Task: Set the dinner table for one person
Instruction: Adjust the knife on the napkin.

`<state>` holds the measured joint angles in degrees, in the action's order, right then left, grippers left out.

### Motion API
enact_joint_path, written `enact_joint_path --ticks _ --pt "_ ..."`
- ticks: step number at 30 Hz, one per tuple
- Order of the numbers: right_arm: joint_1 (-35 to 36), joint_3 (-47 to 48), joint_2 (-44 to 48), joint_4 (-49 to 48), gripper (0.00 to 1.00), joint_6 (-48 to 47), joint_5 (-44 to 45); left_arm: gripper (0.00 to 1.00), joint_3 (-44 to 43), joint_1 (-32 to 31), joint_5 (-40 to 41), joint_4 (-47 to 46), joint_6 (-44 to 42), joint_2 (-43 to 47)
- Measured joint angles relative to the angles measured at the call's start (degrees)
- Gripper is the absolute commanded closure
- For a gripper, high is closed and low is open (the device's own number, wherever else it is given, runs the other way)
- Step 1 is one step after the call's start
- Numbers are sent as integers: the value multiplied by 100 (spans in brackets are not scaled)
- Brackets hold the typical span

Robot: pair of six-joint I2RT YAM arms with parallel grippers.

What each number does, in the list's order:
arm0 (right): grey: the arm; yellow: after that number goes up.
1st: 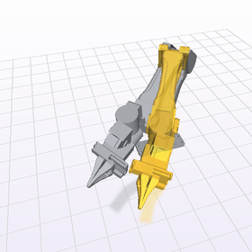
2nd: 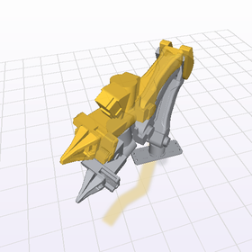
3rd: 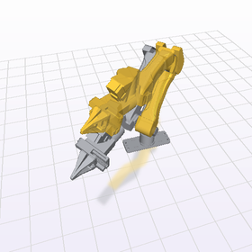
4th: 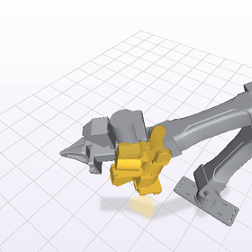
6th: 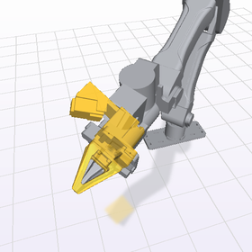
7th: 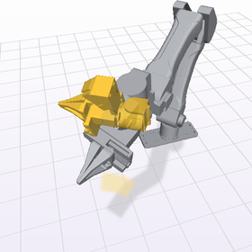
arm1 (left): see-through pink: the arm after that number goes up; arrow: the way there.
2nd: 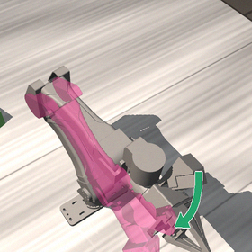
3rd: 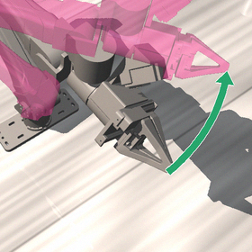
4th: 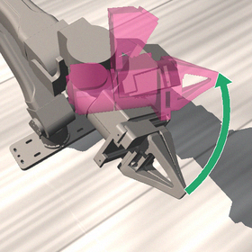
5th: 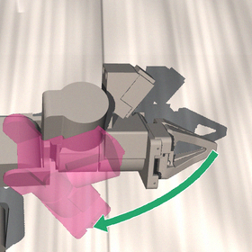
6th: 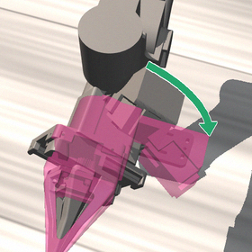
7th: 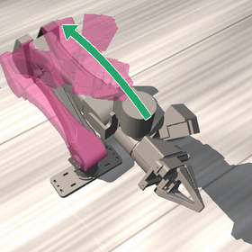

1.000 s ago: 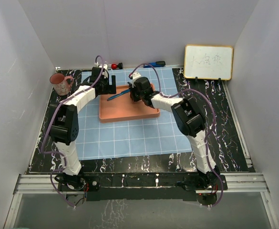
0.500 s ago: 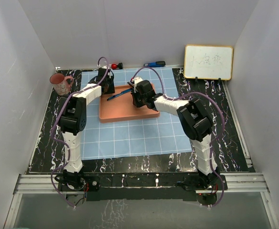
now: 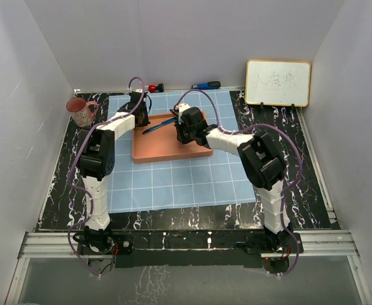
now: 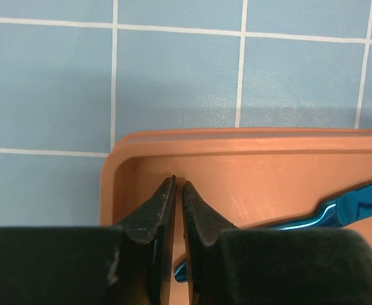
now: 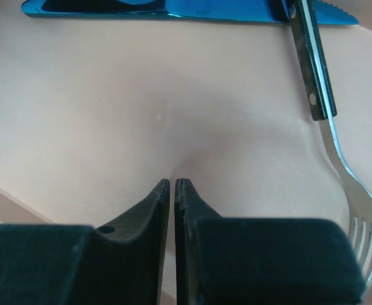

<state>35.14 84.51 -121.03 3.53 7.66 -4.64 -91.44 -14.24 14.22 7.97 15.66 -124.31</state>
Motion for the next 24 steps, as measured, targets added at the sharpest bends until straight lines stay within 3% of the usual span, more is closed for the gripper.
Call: enact_joint_path --ticks 24 --pt "2 2 380 393 95 0 365 95 761 -557 -682 -297 81 444"
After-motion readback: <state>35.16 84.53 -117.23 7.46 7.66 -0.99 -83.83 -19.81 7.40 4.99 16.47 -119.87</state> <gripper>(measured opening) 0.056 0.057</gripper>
